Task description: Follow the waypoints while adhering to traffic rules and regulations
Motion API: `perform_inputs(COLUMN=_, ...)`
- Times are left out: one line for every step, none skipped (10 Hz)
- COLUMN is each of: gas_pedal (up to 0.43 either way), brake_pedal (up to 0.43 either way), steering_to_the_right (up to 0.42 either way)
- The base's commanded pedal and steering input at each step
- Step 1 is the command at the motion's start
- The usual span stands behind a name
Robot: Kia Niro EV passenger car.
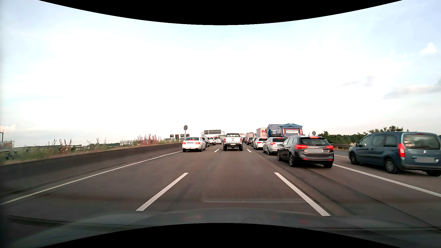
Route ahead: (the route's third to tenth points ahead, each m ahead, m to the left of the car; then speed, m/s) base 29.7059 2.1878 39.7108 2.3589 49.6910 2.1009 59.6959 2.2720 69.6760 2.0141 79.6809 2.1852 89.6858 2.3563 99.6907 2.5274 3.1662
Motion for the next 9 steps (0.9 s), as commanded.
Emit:
perform_inputs(gas_pedal=0.008, brake_pedal=0.000, steering_to_the_right=-0.003)
perform_inputs(gas_pedal=0.008, brake_pedal=0.000, steering_to_the_right=-0.003)
perform_inputs(gas_pedal=0.008, brake_pedal=0.000, steering_to_the_right=-0.003)
perform_inputs(gas_pedal=0.008, brake_pedal=0.000, steering_to_the_right=-0.003)
perform_inputs(gas_pedal=0.008, brake_pedal=0.000, steering_to_the_right=-0.003)
perform_inputs(gas_pedal=0.008, brake_pedal=0.000, steering_to_the_right=-0.003)
perform_inputs(gas_pedal=0.008, brake_pedal=0.000, steering_to_the_right=-0.003)
perform_inputs(gas_pedal=0.008, brake_pedal=0.000, steering_to_the_right=-0.003)
perform_inputs(gas_pedal=0.008, brake_pedal=0.000, steering_to_the_right=-0.003)
